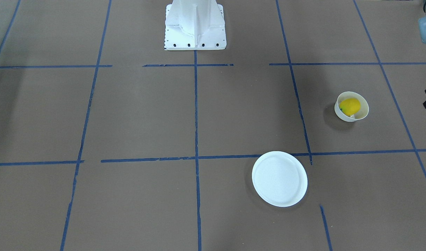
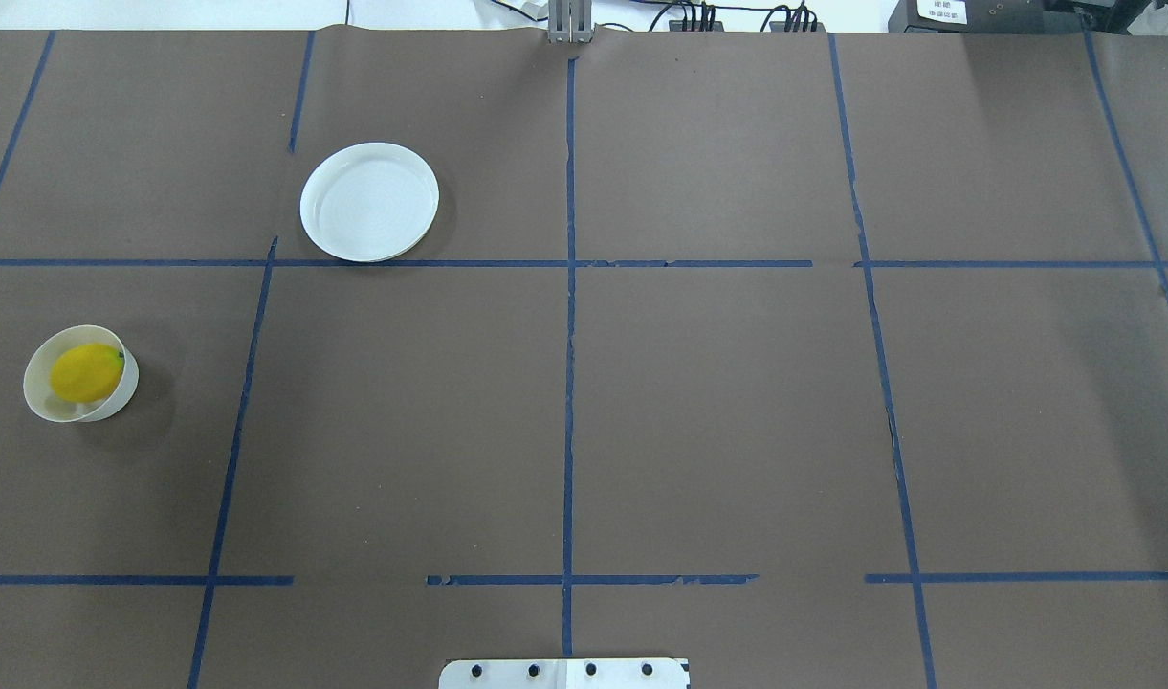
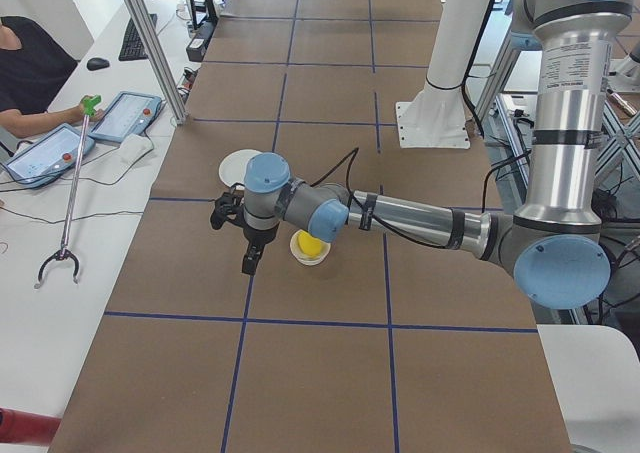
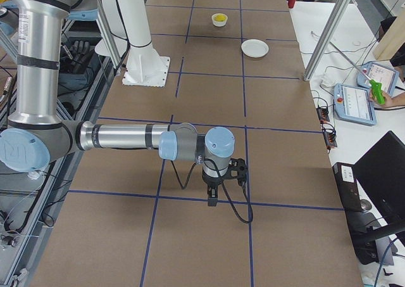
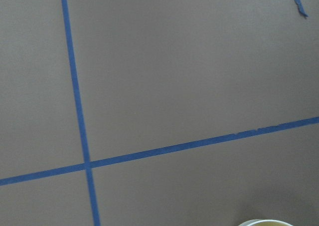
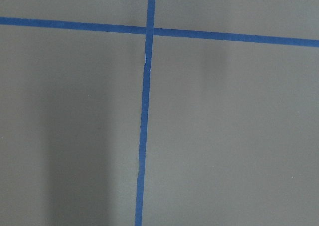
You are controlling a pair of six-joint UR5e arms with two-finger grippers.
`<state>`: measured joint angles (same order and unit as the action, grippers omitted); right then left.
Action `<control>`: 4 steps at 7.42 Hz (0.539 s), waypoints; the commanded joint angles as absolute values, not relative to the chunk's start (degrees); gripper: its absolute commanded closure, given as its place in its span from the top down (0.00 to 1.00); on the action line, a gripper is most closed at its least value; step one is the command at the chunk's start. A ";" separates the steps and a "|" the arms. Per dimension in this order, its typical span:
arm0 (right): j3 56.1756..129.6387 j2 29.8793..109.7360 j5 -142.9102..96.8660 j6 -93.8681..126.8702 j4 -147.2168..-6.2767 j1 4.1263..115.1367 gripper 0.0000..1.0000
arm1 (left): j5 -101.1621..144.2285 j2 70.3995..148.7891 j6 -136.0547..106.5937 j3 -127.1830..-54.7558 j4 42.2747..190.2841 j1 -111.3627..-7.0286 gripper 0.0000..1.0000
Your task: Move lemon from plate to bowl
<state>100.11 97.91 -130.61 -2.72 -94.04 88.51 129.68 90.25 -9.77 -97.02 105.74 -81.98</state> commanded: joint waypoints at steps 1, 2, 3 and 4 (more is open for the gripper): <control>100.11 97.91 -130.61 -2.72 -94.04 88.51 1.00 | 132.43 89.65 2.94 -89.95 104.15 -87.96 1.00; 100.11 97.91 -130.61 -2.72 -94.04 88.51 1.00 | 133.15 89.65 5.60 -88.00 102.85 -89.46 1.00; 100.11 97.91 -130.61 -2.72 -94.04 88.51 1.00 | 133.24 89.82 6.23 -88.24 98.39 -91.04 1.00; 100.11 97.91 -130.61 -2.72 -94.04 88.51 1.00 | 133.24 89.82 8.50 -88.33 96.09 -92.10 1.00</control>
